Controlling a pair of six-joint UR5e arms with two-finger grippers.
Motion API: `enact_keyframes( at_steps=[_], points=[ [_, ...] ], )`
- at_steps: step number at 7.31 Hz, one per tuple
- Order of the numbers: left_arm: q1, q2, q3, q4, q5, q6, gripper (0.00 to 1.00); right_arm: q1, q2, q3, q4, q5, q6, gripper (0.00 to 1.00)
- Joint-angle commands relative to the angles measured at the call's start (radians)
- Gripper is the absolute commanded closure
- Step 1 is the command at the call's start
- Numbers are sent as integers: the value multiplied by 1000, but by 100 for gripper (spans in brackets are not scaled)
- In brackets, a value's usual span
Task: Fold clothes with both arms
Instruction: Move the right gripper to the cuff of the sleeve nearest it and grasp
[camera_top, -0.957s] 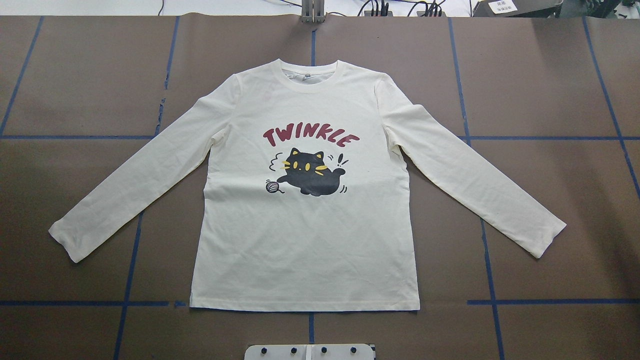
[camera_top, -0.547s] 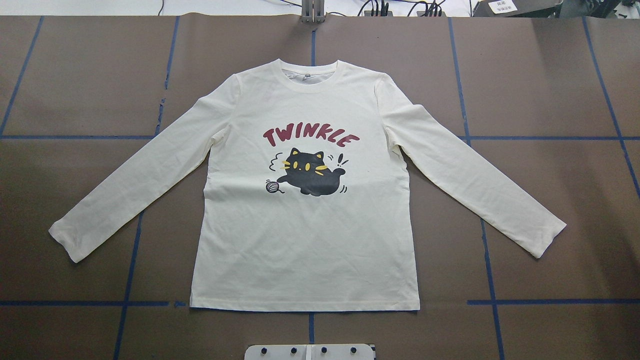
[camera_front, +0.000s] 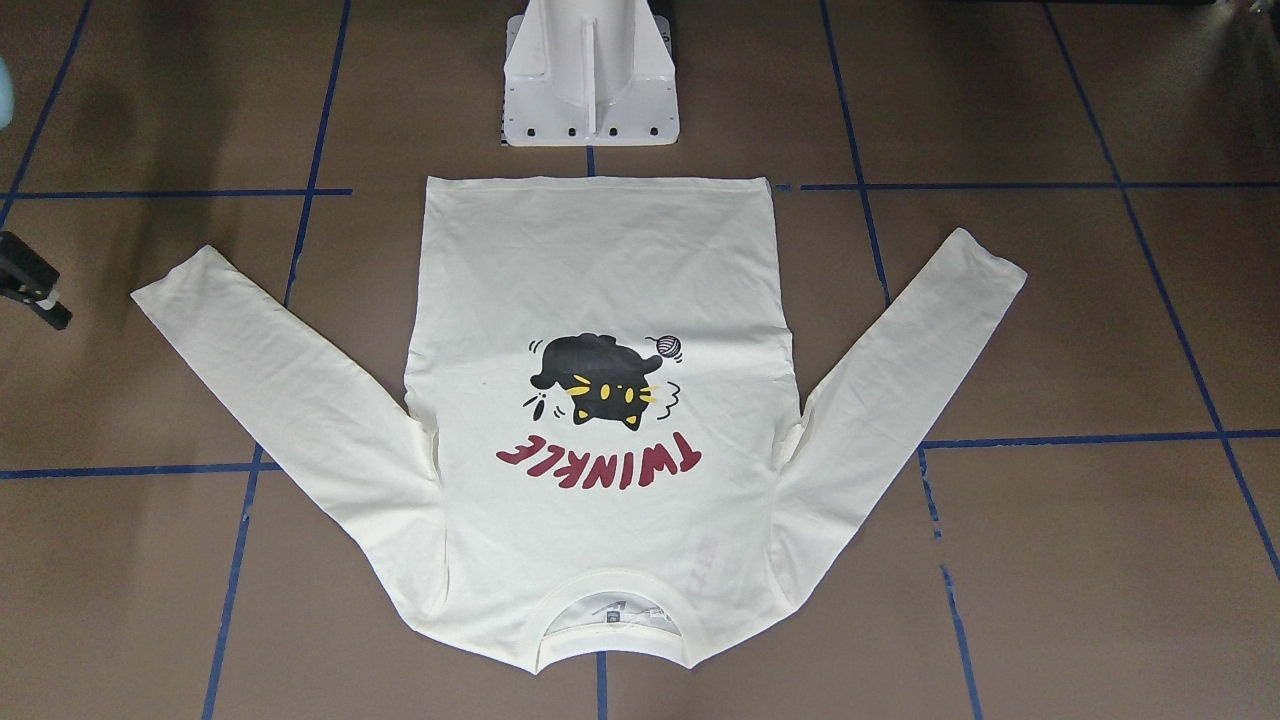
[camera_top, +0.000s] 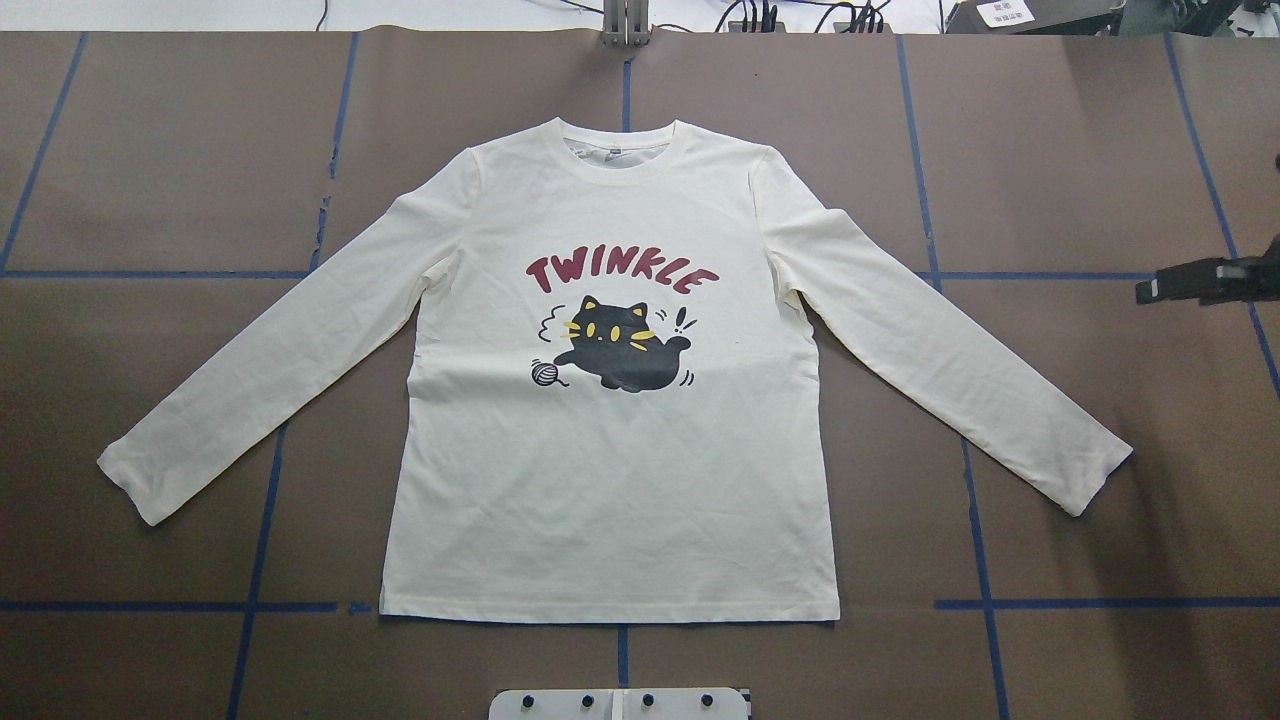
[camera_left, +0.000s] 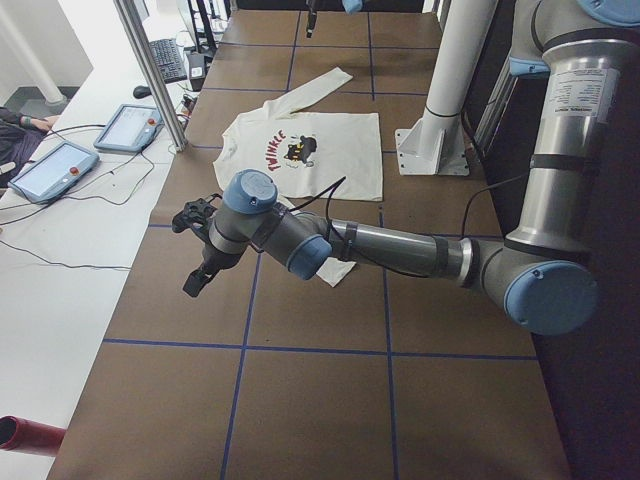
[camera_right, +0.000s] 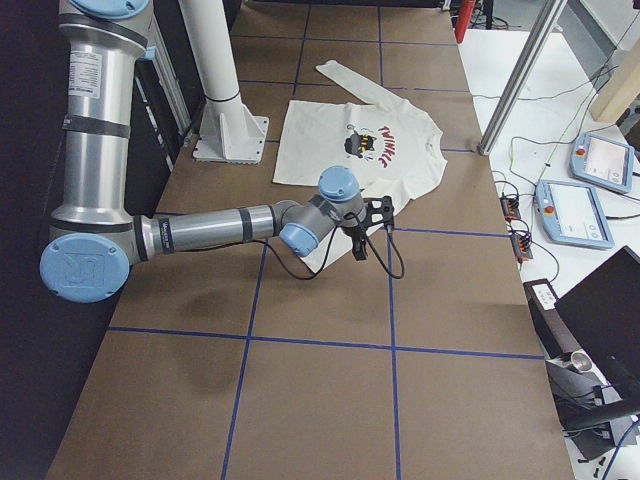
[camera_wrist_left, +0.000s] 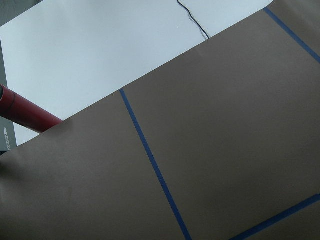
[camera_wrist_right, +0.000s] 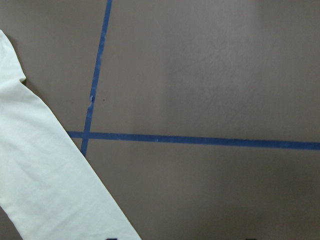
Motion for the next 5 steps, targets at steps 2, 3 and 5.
enact_keyframes(
  at_steps=[2,3,5],
  points=[
    [0,0,0,-2,0,0,0,-209,-127,3,87,-134,118,27],
    [0,0,-2,-2,0,0,0,-241,-135,0,87,-155,118,27],
    [1,0,-2,-2,0,1,0,-293,-135,-12,87,-188,150,31]
  ],
)
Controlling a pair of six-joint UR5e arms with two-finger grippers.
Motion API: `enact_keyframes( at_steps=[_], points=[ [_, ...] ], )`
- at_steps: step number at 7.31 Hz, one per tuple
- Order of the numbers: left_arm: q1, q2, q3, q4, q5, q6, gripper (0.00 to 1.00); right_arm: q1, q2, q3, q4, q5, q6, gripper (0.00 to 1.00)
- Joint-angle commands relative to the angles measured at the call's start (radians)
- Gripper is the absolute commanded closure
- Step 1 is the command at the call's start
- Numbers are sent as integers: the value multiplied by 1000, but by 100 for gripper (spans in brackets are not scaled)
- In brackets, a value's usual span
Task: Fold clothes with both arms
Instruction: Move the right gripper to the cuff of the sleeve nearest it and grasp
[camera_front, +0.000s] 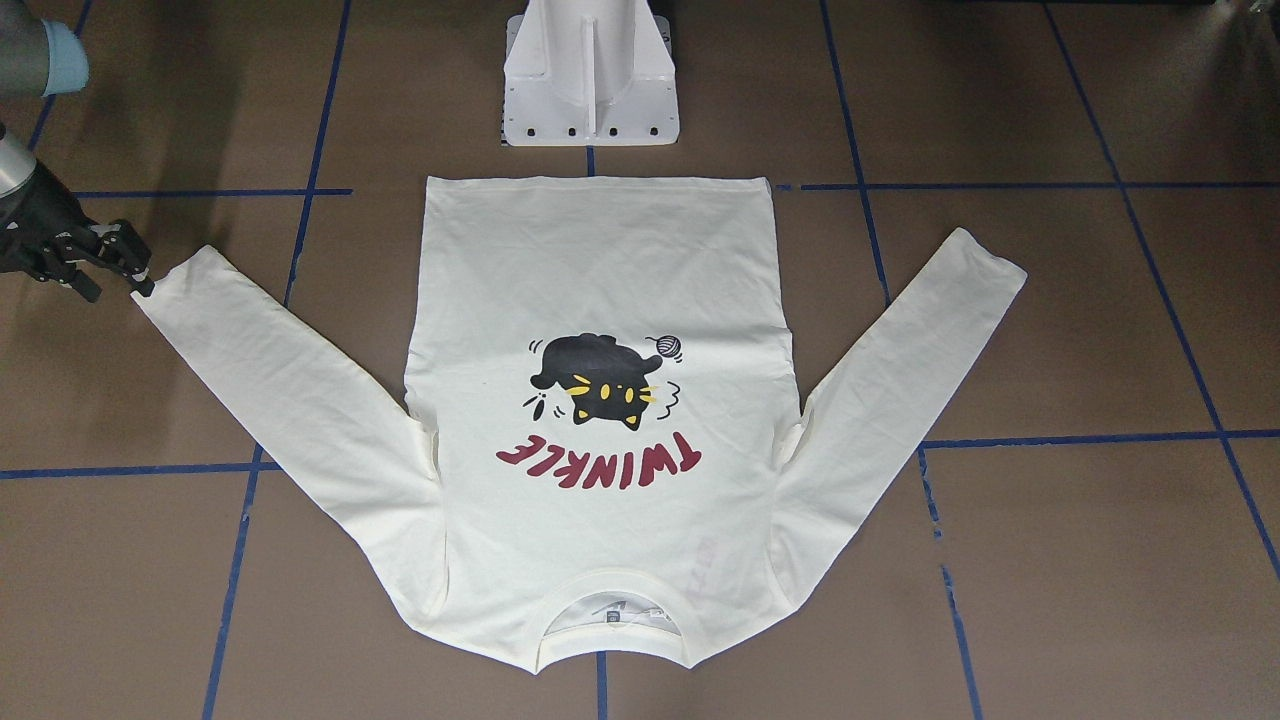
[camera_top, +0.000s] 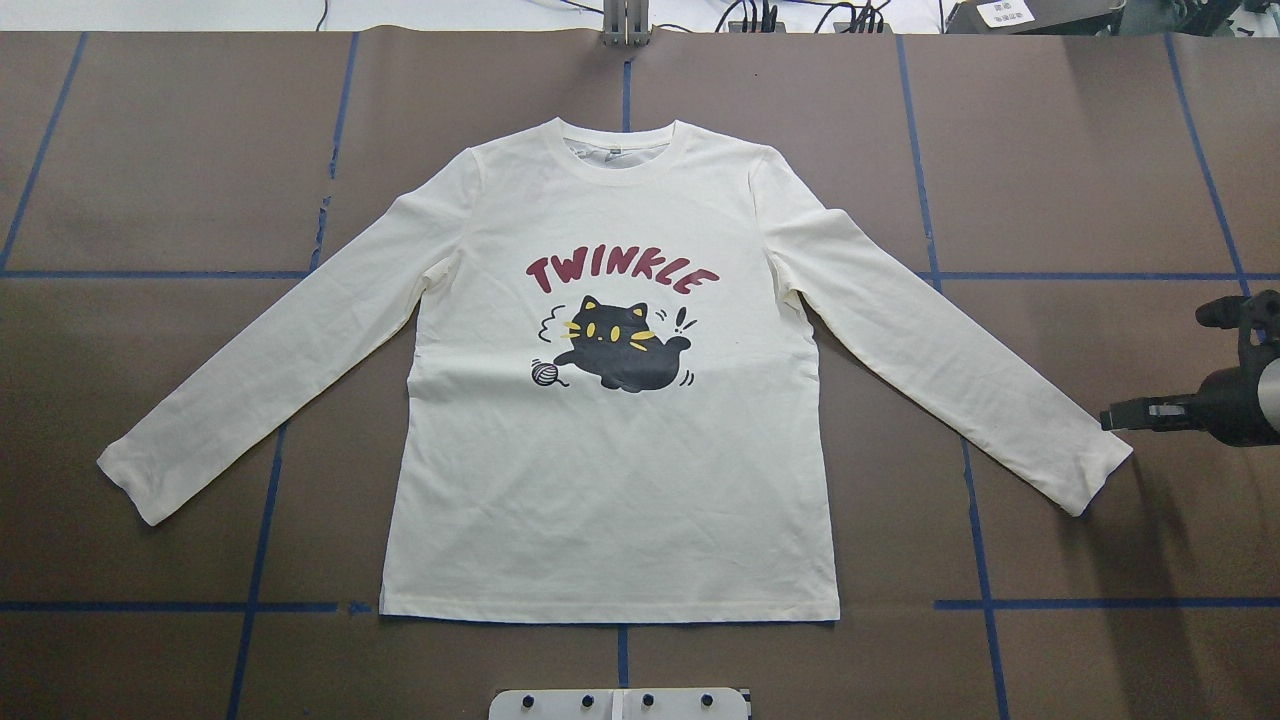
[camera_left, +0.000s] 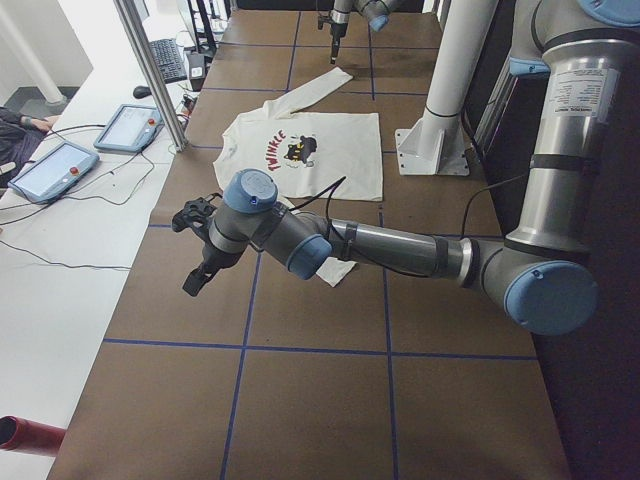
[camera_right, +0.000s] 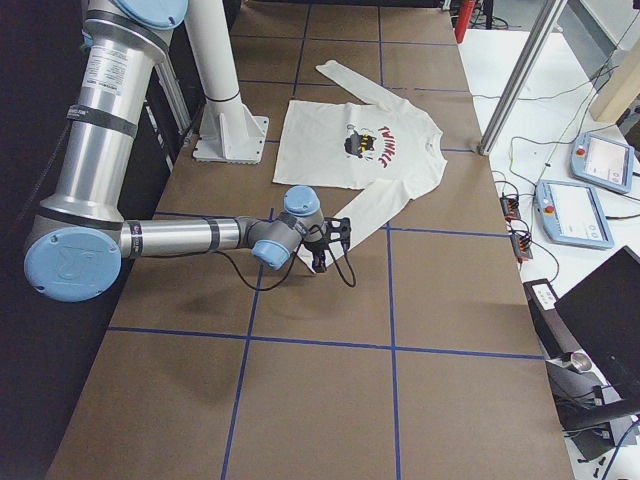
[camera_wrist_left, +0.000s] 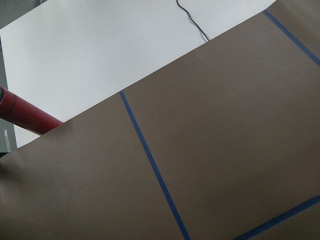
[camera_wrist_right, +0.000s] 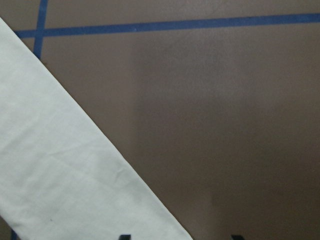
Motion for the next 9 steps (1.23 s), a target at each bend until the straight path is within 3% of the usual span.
enact_keyframes(
  at_steps=[1,7,8,9],
  points=[
    [1,-2,0,0,0,1,0,-54,-2,-22,1,-49,17,32],
    [1,-3,-6,0,0,-1,0,-67,-3,-62,42,-48,26,45],
    [1,-3,-6,0,0,-1,0,-67,-3,-65,47,-48,26,55],
    [1,-6,-6,0,0,-1,0,-67,-3,-69,47,-48,29,76]
  ],
)
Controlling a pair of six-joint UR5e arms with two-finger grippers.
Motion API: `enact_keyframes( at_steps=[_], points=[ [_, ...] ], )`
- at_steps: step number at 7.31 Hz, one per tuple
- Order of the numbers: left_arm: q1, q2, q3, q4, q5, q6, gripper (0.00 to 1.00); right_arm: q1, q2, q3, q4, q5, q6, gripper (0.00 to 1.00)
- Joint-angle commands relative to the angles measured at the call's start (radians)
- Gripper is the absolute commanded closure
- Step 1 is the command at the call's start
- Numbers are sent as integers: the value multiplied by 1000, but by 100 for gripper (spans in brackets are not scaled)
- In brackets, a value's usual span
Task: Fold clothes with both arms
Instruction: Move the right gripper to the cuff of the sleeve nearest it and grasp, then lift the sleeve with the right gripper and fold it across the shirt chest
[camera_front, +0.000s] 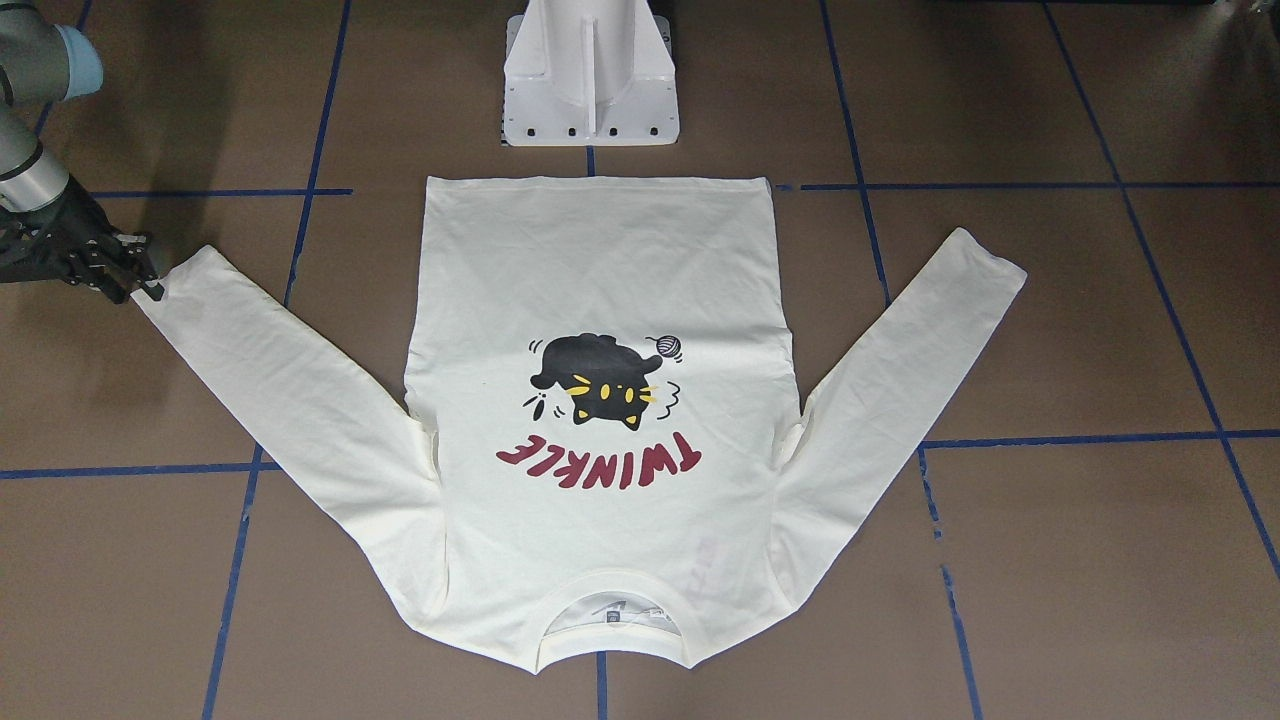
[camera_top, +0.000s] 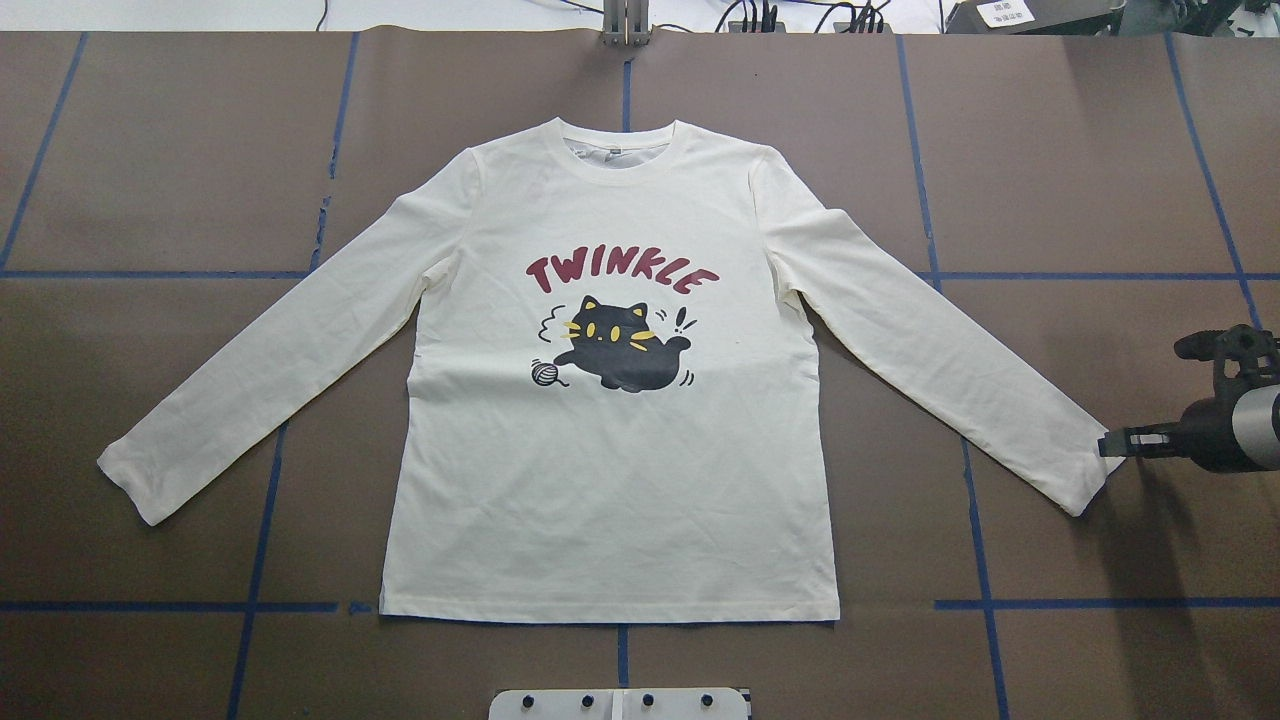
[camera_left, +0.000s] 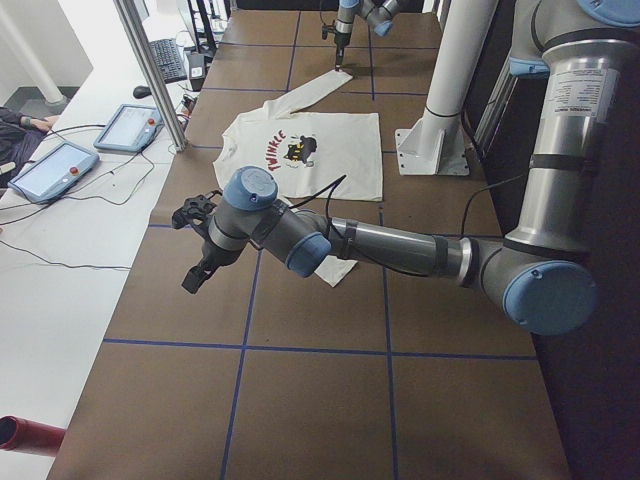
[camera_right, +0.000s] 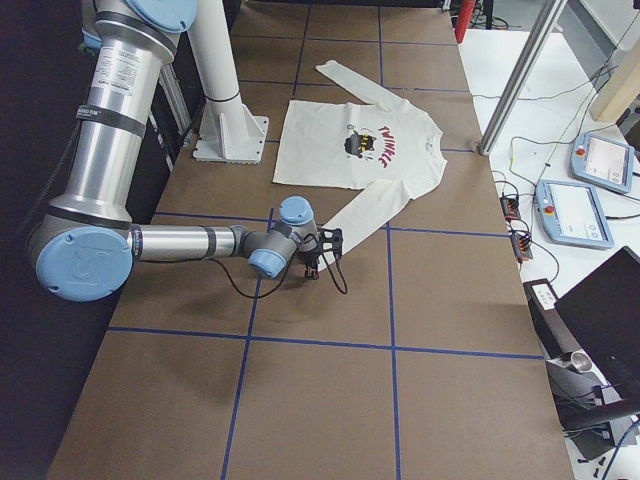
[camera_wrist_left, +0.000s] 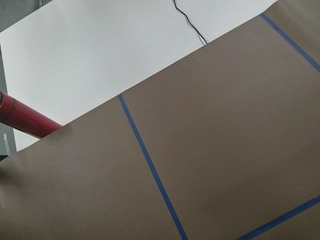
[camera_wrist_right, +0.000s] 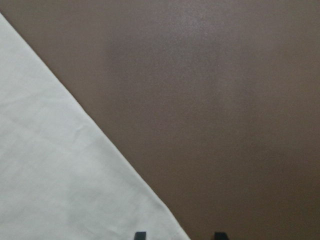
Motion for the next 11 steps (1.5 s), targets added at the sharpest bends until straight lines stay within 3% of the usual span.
enact_keyframes(
  at_steps=[1,3,5,6,7,11],
  points=[
    [0,-2,0,0,0,0,0,-2,0,-4,6,0,22,100],
    [0,-5,-9,2,0,-2,0,-4,6,6,30,5,23,100],
    [0,-5,-11,3,0,-2,0,-1,12,99,-2,52,21,100],
    [0,-5,-12,5,0,-2,0,53,61,155,-104,87,21,100],
    [0,-10,-12,5,0,-2,0,94,174,198,-279,97,22,100],
    [-2,-15,-12,6,0,-2,0,176,811,209,-968,77,12,100]
  ],
)
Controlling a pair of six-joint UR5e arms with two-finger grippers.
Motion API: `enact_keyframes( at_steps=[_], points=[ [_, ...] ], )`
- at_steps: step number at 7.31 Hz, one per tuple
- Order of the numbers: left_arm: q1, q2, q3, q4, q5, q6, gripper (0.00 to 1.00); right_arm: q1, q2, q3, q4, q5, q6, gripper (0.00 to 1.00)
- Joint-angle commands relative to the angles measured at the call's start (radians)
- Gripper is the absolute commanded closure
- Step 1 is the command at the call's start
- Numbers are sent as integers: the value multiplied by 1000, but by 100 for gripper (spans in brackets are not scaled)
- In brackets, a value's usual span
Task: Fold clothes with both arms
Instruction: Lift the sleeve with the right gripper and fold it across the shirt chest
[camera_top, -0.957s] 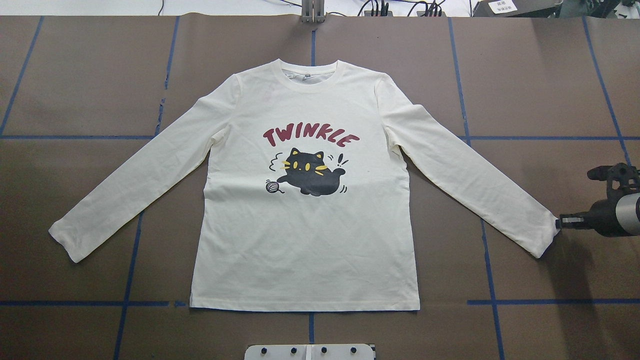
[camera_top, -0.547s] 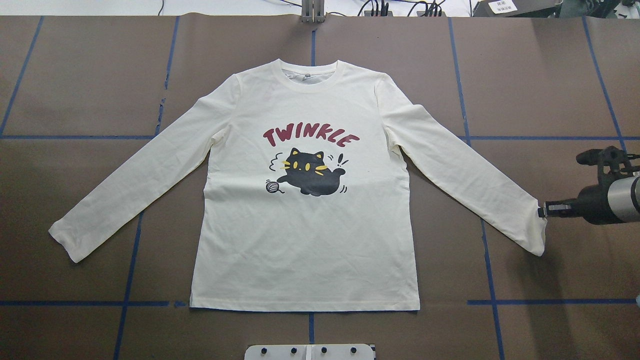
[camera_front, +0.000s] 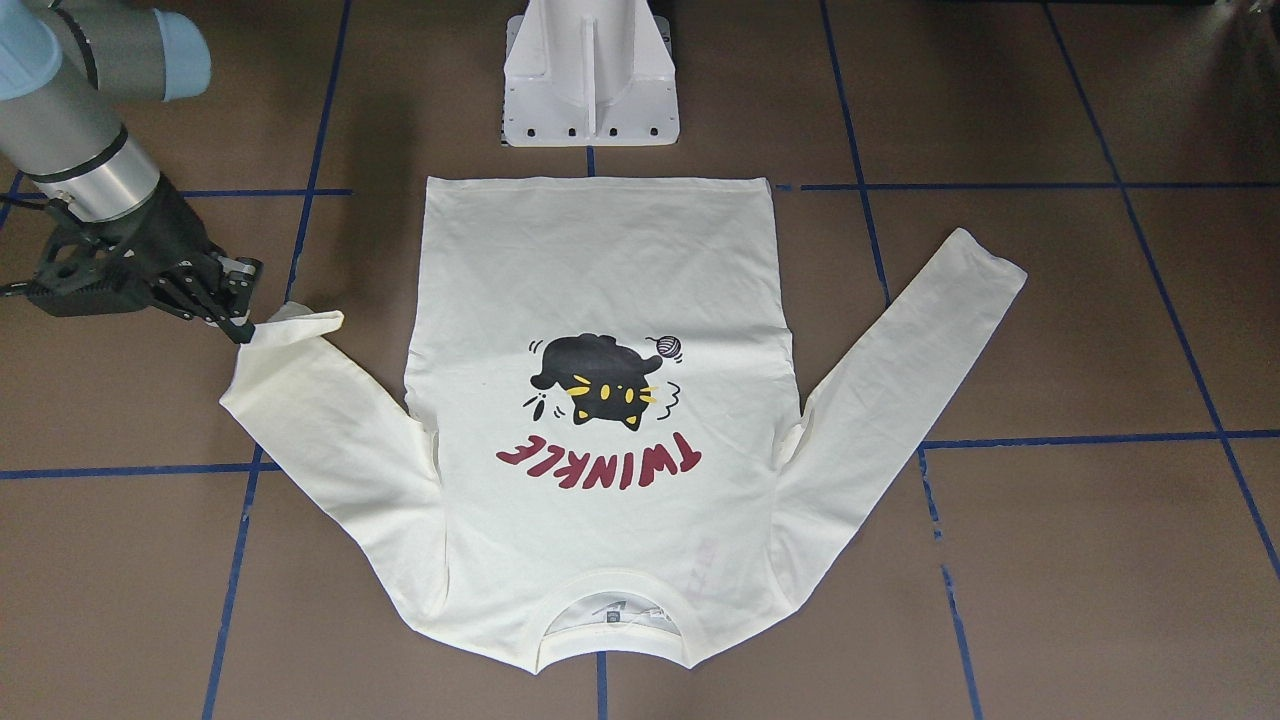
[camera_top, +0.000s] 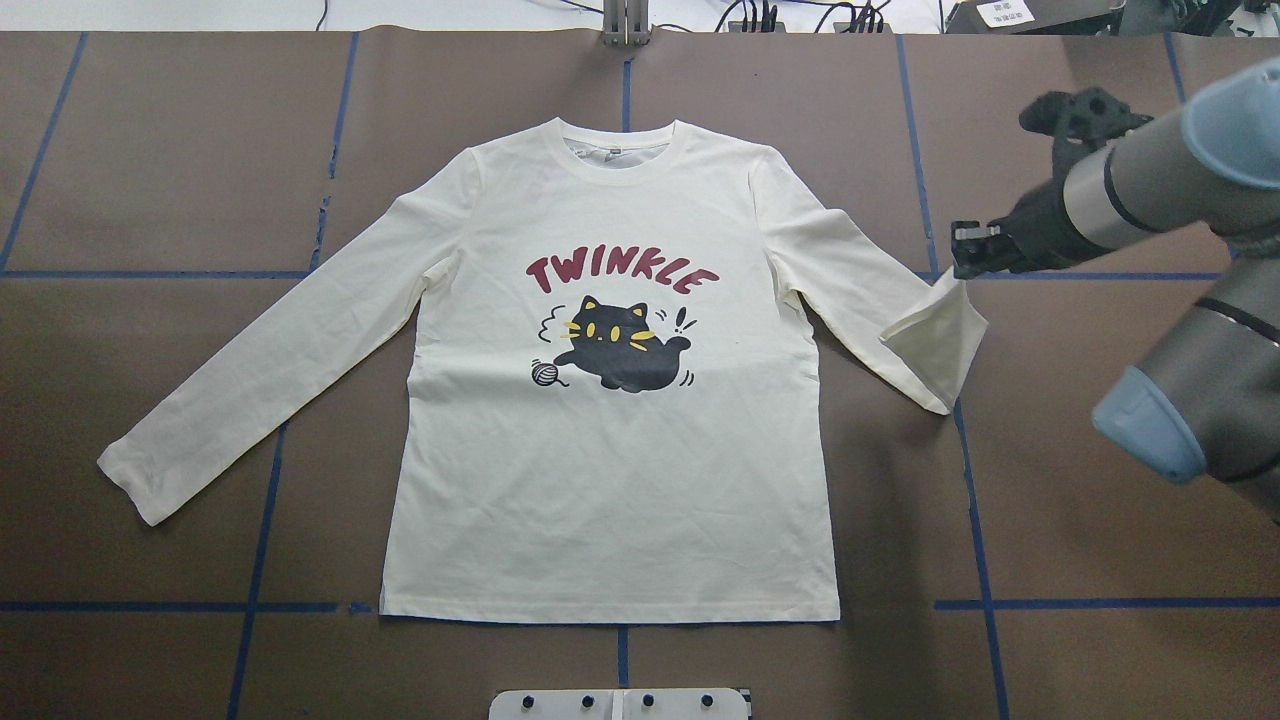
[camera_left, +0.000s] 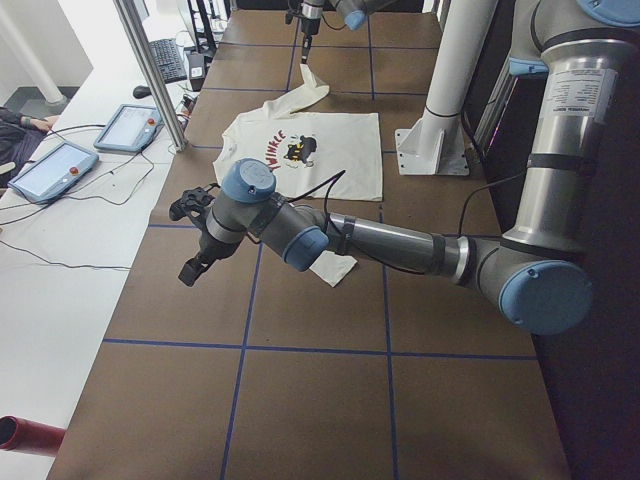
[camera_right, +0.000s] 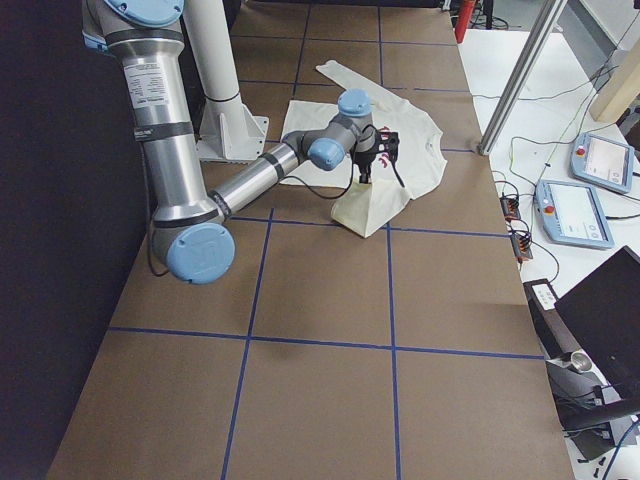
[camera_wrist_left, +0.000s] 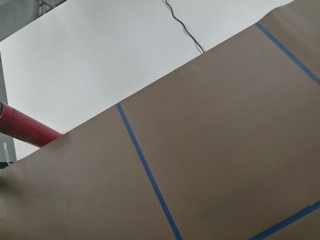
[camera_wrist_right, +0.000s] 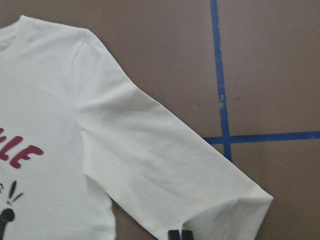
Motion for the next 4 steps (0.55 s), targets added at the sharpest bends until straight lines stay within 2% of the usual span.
enact_keyframes(
  at_steps=[1,2,3,4],
  points=[
    [1,-3,0,1,3,-2,0,19,343,-25,-275,-71,-4,100],
    [-1,-2,0,1,2,-2,0,-28,444,-74,-271,-161,-13,100],
    [-1,-2,0,4,2,-2,0,-69,585,-185,-272,-235,-16,100],
    [-1,-2,3,7,2,-2,0,-145,676,-288,-271,-315,-14,100]
  ],
)
